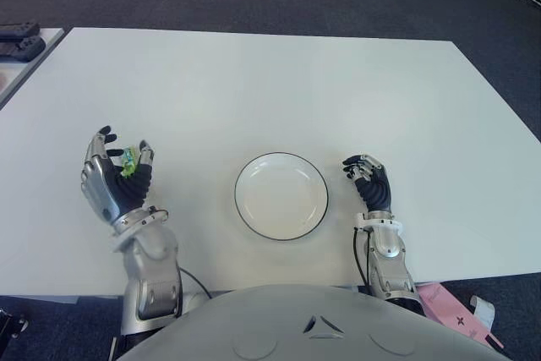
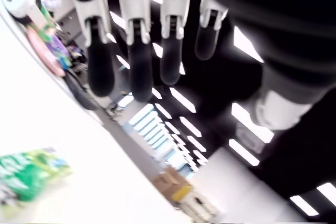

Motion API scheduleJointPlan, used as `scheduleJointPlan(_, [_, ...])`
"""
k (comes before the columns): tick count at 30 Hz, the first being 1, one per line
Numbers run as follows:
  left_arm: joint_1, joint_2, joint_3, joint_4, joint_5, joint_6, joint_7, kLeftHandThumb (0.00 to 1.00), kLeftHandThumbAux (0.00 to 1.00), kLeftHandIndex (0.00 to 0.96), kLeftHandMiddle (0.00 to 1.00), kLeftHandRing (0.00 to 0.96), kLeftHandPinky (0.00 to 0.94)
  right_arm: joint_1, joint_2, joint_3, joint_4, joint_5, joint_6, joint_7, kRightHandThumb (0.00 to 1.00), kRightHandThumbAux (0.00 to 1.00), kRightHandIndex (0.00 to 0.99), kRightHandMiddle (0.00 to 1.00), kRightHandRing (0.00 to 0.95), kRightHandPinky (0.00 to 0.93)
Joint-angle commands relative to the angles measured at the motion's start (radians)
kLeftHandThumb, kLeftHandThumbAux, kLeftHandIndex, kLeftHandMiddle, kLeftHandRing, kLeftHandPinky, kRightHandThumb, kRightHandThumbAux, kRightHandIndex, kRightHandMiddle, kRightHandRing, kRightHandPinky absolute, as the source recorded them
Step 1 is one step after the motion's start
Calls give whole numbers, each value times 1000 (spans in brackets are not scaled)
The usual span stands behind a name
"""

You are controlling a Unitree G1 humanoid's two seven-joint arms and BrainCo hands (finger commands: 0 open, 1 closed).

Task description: Put the toothpaste on the table into the plate.

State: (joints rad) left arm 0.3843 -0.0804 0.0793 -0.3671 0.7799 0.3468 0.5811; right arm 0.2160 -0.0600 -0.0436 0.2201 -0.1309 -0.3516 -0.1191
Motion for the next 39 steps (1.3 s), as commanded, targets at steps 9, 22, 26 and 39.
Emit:
scheduleJointPlan(9, [-277,-26,72,268,59,446,52,184,322,148,205,298,409,-16,-1,4,13,-2,18,3,713,731,425,474,473,479])
scheduleJointPlan(22, [-392,31,90,437,-7,646,-1,155,273,201,326,272,245,-19,3,3,8,-8,34,-6,713,731,424,475,481,487])
scheduleJointPlan(26, [-391,69,96,498,-49,612,-27,165,265,260,336,236,127,-19,6,3,6,-10,39,-13,714,731,424,476,481,485])
scheduleJointPlan(39, [-504,118,88,705,-83,701,-64,135,269,211,145,90,49,-22,8,5,12,-2,38,-16,716,731,424,469,473,481])
